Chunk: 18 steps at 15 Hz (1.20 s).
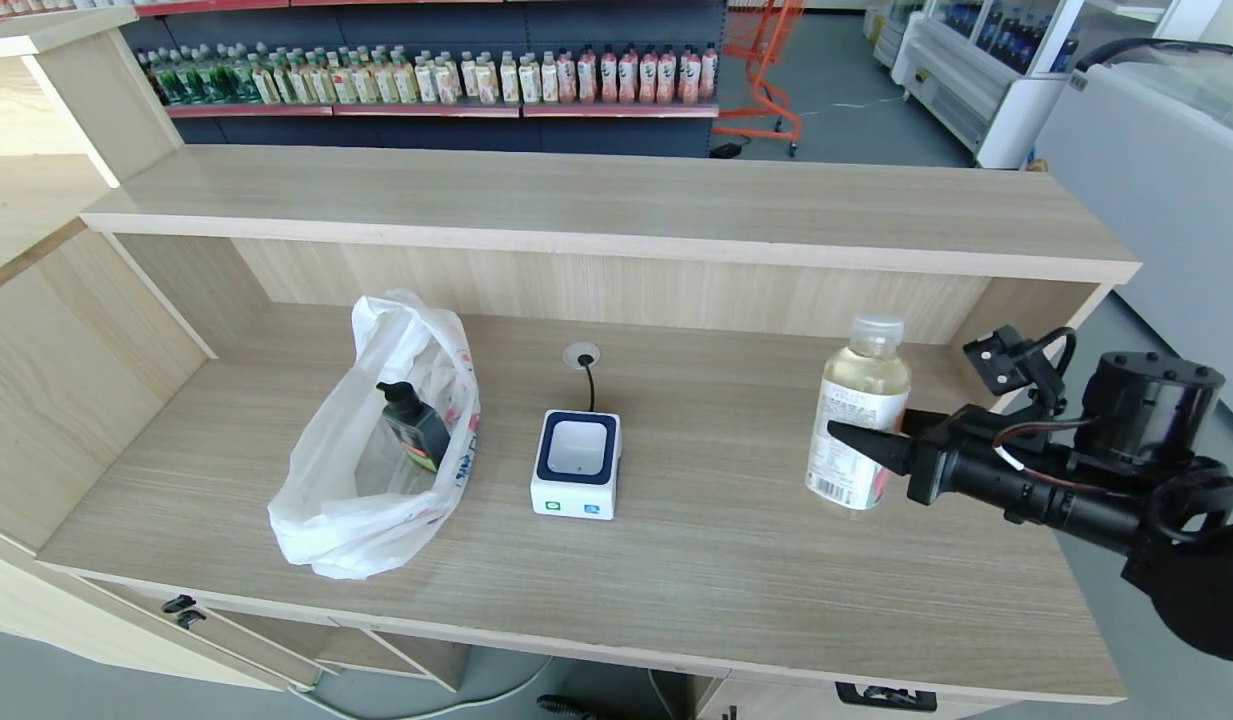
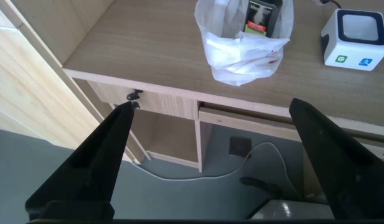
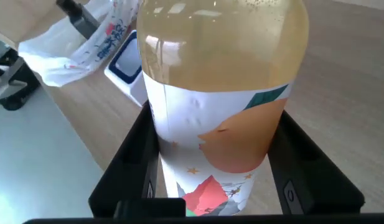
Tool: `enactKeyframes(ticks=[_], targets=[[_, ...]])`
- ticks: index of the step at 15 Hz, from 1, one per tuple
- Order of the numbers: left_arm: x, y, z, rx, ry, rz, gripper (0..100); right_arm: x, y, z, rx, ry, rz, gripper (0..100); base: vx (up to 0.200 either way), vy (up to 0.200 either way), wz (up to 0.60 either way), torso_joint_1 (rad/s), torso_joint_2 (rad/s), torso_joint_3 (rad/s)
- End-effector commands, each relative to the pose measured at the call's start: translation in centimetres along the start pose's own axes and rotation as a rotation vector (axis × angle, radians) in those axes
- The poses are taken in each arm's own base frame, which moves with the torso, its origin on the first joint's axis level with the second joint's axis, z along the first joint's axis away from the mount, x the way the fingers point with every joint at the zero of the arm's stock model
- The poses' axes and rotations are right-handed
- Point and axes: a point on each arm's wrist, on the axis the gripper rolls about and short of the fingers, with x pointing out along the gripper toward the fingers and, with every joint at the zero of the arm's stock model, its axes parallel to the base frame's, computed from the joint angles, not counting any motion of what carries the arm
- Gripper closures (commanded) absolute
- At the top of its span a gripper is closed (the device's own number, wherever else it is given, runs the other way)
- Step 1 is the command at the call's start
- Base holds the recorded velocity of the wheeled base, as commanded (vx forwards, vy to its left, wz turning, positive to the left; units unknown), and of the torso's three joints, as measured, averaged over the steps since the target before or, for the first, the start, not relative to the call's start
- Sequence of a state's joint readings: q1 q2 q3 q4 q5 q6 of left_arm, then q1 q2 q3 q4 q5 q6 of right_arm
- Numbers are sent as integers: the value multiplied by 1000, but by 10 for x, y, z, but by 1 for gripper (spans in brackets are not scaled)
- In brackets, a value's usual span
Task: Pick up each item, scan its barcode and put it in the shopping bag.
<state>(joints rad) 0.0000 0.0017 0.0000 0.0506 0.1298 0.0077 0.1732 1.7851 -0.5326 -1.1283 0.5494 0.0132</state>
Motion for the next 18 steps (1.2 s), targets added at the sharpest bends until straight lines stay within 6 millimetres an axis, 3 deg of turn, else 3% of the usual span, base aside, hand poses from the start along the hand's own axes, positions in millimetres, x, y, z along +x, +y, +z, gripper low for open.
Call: enactKeyframes(ticks=[1,5,8,13,18], targets=[[0,0,0,0,0,1,0,-15,32,40,65,-82,171,100,0,0,0,0,0,0],[0,0,0,0,0,1,0,-3,76,56,109,-50,365,100,0,0,0,0,0,0],[0,0,0,0,0,1,0,-7,98,65,102,-71,444,100,0,0,0,0,0,0],[0,0,0,0,0,1,0,-10,125,70,59,-89,550,100,0,0,0,0,0,0],[0,0,0,0,0,1,0,-21,132,79,151,-91,581,100,0,0,0,0,0,0]])
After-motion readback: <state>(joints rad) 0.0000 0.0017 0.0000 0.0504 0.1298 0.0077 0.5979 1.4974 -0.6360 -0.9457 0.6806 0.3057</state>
